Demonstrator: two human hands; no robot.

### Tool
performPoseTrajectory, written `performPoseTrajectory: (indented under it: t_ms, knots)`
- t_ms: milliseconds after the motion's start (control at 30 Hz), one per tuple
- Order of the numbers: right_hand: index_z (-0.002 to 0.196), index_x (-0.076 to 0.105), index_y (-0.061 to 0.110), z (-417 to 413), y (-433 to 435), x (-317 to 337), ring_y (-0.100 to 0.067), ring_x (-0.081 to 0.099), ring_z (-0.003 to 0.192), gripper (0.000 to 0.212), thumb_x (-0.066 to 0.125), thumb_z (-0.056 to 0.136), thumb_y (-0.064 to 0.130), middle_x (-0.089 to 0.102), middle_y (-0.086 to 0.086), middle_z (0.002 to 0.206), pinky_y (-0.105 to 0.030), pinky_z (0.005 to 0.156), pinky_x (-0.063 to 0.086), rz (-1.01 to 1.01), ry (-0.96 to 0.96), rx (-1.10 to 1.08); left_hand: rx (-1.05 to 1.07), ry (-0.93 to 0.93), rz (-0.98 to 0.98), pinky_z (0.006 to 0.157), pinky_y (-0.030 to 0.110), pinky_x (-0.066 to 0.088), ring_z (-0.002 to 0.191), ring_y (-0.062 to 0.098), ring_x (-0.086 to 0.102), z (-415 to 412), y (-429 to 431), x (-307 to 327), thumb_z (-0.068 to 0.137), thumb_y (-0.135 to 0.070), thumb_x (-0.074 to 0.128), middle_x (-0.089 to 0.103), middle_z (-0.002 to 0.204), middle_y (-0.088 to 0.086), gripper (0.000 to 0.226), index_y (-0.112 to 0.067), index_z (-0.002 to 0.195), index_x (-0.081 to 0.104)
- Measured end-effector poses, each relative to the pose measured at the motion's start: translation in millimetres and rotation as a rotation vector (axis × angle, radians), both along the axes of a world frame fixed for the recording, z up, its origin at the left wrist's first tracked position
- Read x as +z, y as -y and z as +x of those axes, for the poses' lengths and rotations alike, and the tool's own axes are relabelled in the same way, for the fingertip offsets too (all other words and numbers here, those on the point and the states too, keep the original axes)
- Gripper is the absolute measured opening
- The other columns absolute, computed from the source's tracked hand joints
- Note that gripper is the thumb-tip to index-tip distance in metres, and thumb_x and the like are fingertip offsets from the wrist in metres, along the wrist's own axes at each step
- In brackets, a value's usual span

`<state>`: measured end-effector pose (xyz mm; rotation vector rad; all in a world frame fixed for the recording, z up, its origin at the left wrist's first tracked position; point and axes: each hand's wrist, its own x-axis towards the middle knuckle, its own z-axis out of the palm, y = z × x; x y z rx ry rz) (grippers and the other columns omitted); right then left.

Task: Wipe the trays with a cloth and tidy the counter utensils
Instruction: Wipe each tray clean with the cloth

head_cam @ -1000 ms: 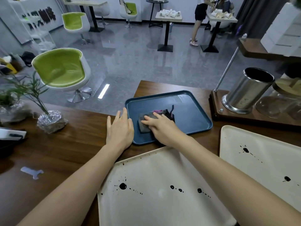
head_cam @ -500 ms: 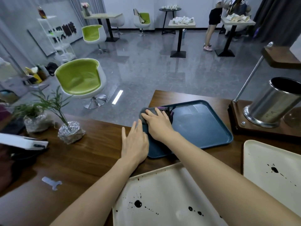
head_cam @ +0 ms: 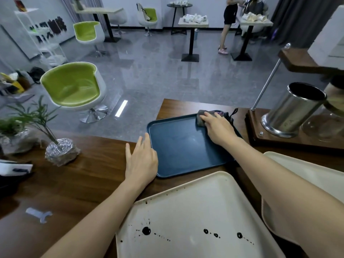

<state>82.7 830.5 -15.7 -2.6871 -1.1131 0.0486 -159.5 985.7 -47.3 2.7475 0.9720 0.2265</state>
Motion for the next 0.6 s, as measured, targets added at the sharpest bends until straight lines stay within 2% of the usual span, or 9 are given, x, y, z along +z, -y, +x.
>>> performPoseTrajectory:
  t_ms: [167,233,367,433,500,600]
  knots:
    - [0.144,0.048,0.026,-39.2,5.8,2.4,-0.035,0.028,0.146,0.043,0.039,0.103,0.015,0.033,0.005,0.160,-0.043,0.117,0.025,-0.017,-0.037,-0.005,0.014,0.031,0.000,0.125,0.053,0.003,0.157,0.017,0.014,0.6,3.0,1.9,0.106,-0.021,0.033,0.019,0.170,-0.001,0.045,-0.011,0.147,0.048]
    - [0.145,0.048,0.029,-71.4,9.7,5.4,-0.033,0.029,0.146,0.044,0.040,0.103,0.016,0.034,0.008,0.160,-0.039,0.116,0.024,-0.007,-0.039,0.060,0.014,0.039,0.002,0.125,0.054,0.004,0.156,0.018,0.015,1.1,3.7,3.9,0.105,-0.021,0.034,0.020,0.169,-0.001,0.047,-0.011,0.150,0.044]
    - [0.144,0.050,0.034,-135.4,0.3,12.3,-0.027,0.026,0.148,0.046,0.041,0.103,0.016,0.034,0.011,0.159,-0.035,0.118,0.020,-0.029,-0.122,0.285,0.002,0.062,-0.029,0.126,0.054,0.005,0.156,0.018,0.016,-0.7,5.1,7.2,0.105,-0.020,0.035,0.023,0.168,0.001,0.057,-0.009,0.160,0.024]
    - [0.143,0.052,0.037,-149.7,9.2,14.4,-0.021,0.022,0.150,0.044,0.042,0.104,0.017,0.034,0.015,0.158,-0.034,0.120,0.017,-0.031,-0.187,0.346,0.002,0.059,-0.027,0.126,0.055,0.007,0.156,0.018,0.017,-1.9,3.9,7.8,0.105,-0.021,0.035,0.025,0.168,0.002,0.058,-0.009,0.160,0.023]
    - [0.140,0.054,0.039,-148.9,29.0,17.5,-0.016,0.022,0.150,0.042,0.043,0.105,0.020,0.037,0.020,0.155,-0.030,0.119,0.015,-0.007,-0.243,0.330,0.003,0.058,-0.039,0.126,0.055,0.007,0.156,0.019,0.018,-2.2,3.7,7.5,0.105,-0.021,0.034,0.026,0.168,0.003,0.058,-0.008,0.161,0.022]
    - [0.137,0.057,0.041,-124.9,60.2,20.1,-0.014,0.028,0.148,0.040,0.044,0.104,0.021,0.040,0.022,0.152,-0.029,0.116,0.021,-0.014,-0.217,0.218,0.005,0.067,-0.068,0.126,0.055,0.005,0.156,0.020,0.018,-2.8,6.1,9.7,0.106,-0.021,0.032,0.028,0.167,0.003,0.058,-0.008,0.162,0.020]
